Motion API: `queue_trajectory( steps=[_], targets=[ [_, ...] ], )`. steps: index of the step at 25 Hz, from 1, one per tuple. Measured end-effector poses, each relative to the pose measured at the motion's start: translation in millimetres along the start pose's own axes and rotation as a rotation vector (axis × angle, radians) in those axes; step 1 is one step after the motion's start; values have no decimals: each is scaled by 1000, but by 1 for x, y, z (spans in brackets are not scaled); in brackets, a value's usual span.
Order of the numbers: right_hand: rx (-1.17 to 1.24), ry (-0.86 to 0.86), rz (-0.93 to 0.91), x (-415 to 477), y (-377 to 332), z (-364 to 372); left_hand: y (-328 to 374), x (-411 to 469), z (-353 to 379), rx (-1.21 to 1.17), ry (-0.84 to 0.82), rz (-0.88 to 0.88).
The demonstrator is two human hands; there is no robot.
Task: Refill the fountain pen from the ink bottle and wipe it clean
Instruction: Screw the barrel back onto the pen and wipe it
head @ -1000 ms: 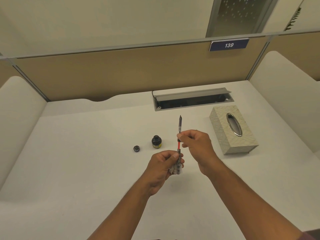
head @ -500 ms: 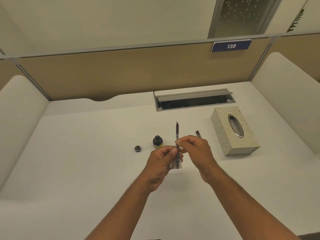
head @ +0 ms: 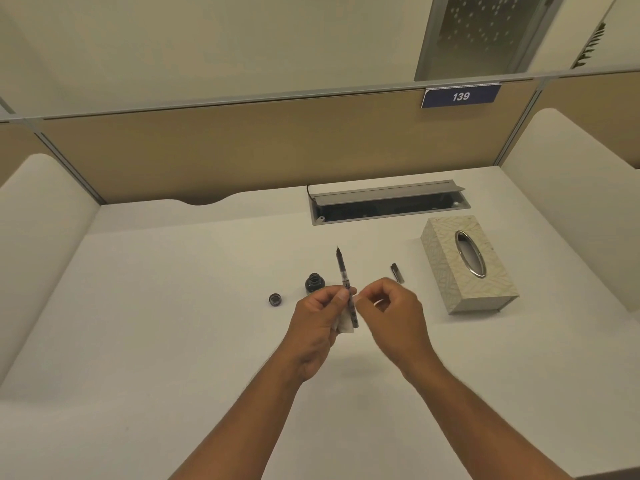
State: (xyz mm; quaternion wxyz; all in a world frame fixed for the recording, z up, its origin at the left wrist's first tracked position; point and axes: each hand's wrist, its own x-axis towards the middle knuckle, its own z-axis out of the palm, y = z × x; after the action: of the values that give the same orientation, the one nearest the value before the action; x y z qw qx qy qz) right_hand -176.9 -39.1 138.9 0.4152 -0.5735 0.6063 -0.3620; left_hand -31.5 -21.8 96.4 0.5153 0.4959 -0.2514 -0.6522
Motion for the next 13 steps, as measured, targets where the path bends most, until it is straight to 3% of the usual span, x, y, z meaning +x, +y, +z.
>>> queue_trajectory(
  steps=[4, 9, 13],
  targets=[
    [-124, -5, -37, -19, 12, 12, 8, -1, 3, -70, -2, 1],
    [-102, 7, -36, -20, 12, 10, 3, 5, -3, -85, -27, 23],
    [-80, -5, -38, -25, 14, 6, 12, 5, -7, -134, 43, 51]
  ],
)
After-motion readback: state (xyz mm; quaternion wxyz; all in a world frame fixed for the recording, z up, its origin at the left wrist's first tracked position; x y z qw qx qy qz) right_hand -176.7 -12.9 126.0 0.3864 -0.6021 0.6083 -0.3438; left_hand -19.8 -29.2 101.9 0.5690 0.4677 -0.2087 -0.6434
